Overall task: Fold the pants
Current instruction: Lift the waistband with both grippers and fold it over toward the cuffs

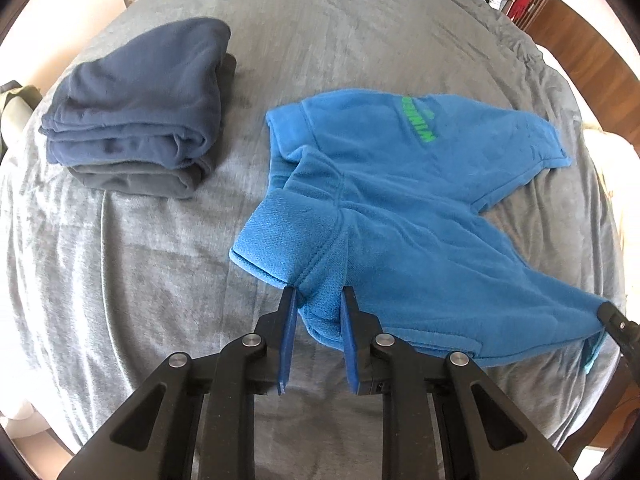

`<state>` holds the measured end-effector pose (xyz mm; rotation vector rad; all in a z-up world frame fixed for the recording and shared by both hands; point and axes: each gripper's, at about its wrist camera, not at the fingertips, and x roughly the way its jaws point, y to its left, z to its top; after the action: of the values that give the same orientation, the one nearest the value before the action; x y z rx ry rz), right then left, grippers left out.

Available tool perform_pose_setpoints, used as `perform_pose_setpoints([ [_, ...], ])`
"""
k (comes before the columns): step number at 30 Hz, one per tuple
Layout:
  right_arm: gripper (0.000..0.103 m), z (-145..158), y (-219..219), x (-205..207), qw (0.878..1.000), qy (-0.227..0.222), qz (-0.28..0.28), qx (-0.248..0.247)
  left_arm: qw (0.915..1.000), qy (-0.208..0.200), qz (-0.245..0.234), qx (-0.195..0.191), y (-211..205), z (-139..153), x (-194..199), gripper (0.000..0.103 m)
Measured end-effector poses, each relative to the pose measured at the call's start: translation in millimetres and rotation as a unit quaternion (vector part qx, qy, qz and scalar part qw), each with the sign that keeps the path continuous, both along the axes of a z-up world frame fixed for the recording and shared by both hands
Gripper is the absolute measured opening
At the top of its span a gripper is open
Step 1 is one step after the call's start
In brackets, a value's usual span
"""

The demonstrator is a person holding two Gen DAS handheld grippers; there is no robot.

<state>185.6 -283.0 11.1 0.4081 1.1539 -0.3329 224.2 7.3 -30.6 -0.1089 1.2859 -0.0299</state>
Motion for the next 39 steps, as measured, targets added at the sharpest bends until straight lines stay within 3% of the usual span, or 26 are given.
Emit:
perform_pose_setpoints([
  [15, 0.014, 23.6, -18.1, 75.5, 0.998, -0.052, 0.036, -0.010, 0.9997, -0.023, 0.009, -0.003, -15.0, 21.1, 53.7, 0.021],
  [31, 0.013, -17.9, -32.9, 182.6, 0.996, -0.083, 0.039, -0.018, 0.9985, -0.026, 0.034, -0.035, -23.8, -2.2, 133.1, 0.022],
  [36, 0.013, -41.0, -33.7, 207.8, 0.996, -0.079, 0.041, -0.021, 0.9985, -0.044, 0.008, -0.031, -26.5, -7.6, 149.2, 0.033],
  [38, 0.013, -48.7, -33.8, 214.5, 0.996, -0.075, 0.041, -0.026, 0.9977, -0.063, -0.018, -0.019, -27.0, -3.5, 151.1, 0.050],
  [39, 0.013, -52.2, -34.1, 217.4, 0.996, -0.075, 0.040, -0.026, 0.9963, -0.078, -0.035, -0.010, -26.4, 0.5, 150.6, 0.053],
])
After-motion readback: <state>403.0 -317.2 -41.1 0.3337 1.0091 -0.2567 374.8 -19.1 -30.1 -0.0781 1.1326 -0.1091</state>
